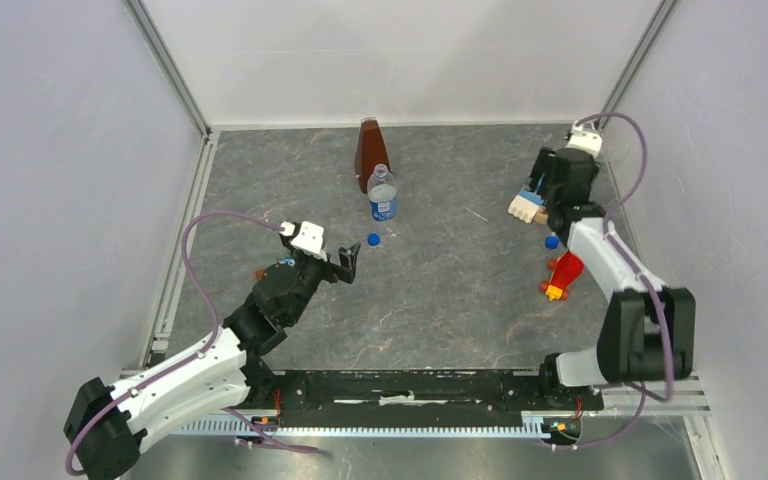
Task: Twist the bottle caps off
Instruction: Pick up the plastic bottle at the center of the board.
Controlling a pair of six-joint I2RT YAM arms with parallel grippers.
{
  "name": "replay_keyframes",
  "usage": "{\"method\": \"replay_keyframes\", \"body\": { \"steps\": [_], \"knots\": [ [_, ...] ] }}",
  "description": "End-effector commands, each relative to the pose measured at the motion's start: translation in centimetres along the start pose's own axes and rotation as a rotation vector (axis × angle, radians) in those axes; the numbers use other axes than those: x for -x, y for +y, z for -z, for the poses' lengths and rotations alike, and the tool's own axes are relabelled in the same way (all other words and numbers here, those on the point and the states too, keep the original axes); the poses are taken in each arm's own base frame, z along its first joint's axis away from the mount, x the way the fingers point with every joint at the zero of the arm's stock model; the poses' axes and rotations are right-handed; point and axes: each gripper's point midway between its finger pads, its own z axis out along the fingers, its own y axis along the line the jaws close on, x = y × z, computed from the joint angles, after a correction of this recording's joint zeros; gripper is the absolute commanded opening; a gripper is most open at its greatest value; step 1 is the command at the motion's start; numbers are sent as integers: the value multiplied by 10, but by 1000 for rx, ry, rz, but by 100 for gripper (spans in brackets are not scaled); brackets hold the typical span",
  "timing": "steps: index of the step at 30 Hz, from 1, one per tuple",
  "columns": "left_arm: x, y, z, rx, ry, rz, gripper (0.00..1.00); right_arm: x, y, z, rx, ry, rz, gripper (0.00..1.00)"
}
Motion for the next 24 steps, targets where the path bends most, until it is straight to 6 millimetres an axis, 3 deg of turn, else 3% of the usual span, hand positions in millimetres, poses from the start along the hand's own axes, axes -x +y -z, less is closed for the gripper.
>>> {"method": "replay_keyframes", "body": {
  "steps": [1, 6, 10, 19, 24],
  "knots": [
    [13, -2, -1, -21, -19, -11, 100, -18, -26, -44, 25, 154, -138, 78],
    [9, -1, 1, -16, -19, -9, 100, -42, -43, -76, -4, 243, -149, 76],
    [3, 2, 1, -7, -11, -10, 100, -55, -53, -88, -9, 265, -180, 73],
    [0, 1, 0, -8, -7, -3, 100, -75, -67, -93, -43, 302, -161, 61],
    [-1, 0, -1, -13, -6, 4, 100, -87, -75, -93, -71, 330, -127, 60]
  ]
}}
